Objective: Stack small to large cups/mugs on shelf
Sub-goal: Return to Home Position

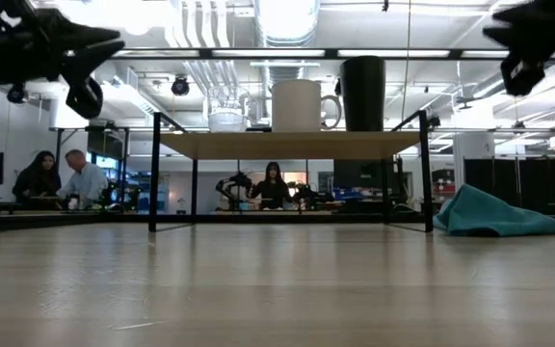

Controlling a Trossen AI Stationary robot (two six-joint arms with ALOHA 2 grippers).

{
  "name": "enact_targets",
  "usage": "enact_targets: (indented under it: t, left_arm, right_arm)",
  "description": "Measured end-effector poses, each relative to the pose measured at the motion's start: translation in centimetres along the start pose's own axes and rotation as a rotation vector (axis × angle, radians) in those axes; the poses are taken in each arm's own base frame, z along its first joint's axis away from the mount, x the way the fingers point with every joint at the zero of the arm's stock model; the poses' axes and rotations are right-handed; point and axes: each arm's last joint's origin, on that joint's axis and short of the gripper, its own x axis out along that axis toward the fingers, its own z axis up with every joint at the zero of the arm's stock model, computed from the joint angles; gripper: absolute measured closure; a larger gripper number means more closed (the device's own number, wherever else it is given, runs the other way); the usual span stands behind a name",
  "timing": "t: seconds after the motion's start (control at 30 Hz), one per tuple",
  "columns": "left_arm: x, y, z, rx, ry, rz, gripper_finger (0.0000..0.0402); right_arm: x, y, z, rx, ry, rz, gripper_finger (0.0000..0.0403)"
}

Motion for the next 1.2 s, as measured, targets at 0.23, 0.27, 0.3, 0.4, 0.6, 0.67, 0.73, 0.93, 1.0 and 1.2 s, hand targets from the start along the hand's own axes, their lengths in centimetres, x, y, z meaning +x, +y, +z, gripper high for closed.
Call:
enact_targets:
  t: [0.23,0.27,0.3,0.4,0.6,0.67,0.73,0.93,1.0,1.2]
  left_arm:
    - [0.2,0.9,-1.3,-0.07,-0.014,-0.005,0.0358]
    - [0.2,1.0,-1.4,-0.072,-0.005,0.002,0.0358]
    - [0.2,1.0,-1.5,-0.071,0.004,0.009,0.0358]
    - [0.3,1.1,-1.5,-0.051,0.006,0.016,0.0358]
    - [0.4,1.2,-1.7,-0.053,0.022,0.032,0.0358]
    - [0.5,1.3,-1.7,-0.036,0.03,0.037,0.0358]
    - [0.6,1.4,-1.9,-0.03,0.042,0.045,0.0358]
    - [0.8,1.7,-2.2,-0.042,0.081,0.07,0.0358]
    - [0.8,1.8,-2.3,-0.045,0.091,0.077,0.0358]
    - [1.0,2.0,-2.6,-0.053,0.116,0.093,0.0358]
  right_arm:
    - [0.9,-0.4,-3.2,0.077,-0.027,0.004,0.0321]
    - [1.0,-0.4,-3.4,0.084,-0.047,0.01,0.0321]
    - [1.0,-0.5,-3.7,0.092,-0.064,0.013,0.0321]
    - [1.1,-0.7,-4.4,0.083,-0.034,-0.012,0.0321]
    - [1.1,-0.7,-4.3,0.075,-0.04,-0.015,0.0321]
    - [1.1,-0.7,-4.4,0.072,-0.031,-0.018,0.0321]
    - [1.1,-0.8,-4.6,0.069,-0.011,-0.028,0.0321]
    - [1.1,-0.9,-4.8,0.1,-0.001,-0.072,0.0321]
    - [1.1,-0.9,-4.8,0.1,-0.001,-0.073,0.0321]
    - [1.1,-0.9,-4.8,0.102,-0.001,-0.074,0.0321]
